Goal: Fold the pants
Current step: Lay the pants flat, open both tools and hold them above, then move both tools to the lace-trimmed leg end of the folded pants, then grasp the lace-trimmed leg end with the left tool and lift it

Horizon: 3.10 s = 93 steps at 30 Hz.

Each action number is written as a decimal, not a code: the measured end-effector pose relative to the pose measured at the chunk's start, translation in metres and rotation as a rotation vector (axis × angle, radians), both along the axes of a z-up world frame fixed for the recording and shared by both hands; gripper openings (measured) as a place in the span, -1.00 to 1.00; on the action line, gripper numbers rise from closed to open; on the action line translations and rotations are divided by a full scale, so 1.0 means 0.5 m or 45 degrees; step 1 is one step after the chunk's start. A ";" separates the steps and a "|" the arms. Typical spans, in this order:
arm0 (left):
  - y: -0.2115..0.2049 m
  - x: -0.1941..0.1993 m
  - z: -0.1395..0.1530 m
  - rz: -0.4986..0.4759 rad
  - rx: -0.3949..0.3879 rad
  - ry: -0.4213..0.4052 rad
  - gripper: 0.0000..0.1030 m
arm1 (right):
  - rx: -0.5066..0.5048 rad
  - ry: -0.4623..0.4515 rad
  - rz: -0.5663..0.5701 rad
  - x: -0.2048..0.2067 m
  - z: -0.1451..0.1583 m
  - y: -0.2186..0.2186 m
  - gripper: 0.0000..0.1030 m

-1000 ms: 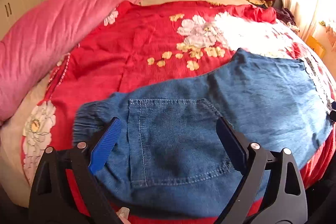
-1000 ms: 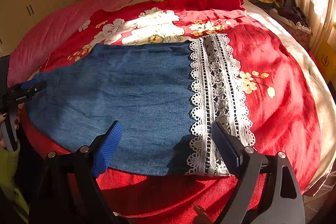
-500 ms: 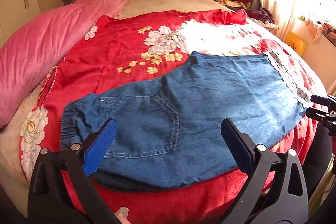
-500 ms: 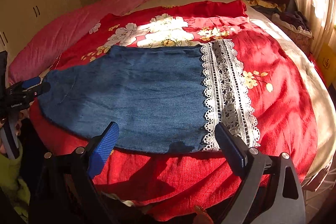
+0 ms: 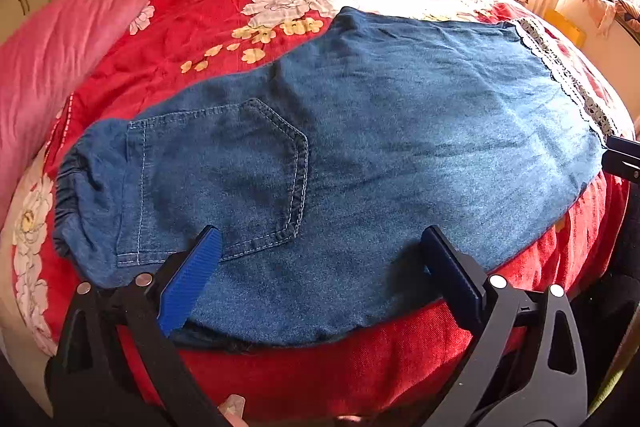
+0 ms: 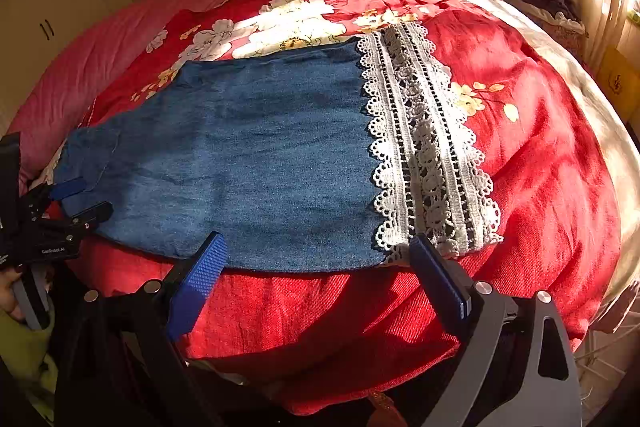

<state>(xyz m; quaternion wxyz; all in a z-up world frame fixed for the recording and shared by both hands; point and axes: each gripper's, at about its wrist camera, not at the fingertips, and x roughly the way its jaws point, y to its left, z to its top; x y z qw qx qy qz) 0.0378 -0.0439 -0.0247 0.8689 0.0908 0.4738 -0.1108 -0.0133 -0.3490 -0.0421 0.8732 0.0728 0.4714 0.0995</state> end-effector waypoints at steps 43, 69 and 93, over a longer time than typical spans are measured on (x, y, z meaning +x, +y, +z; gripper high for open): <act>-0.195 0.021 0.160 -0.234 -0.026 -0.220 0.81 | 0.094 -0.250 -0.248 -0.053 0.095 -0.110 0.87; -0.344 0.160 0.093 -0.379 0.019 -0.125 0.81 | 0.075 -0.172 -0.345 -0.011 0.038 -0.127 0.87; -0.489 0.318 0.003 -0.622 -0.104 0.053 0.09 | 0.158 -0.144 -0.227 0.024 0.001 -0.111 0.04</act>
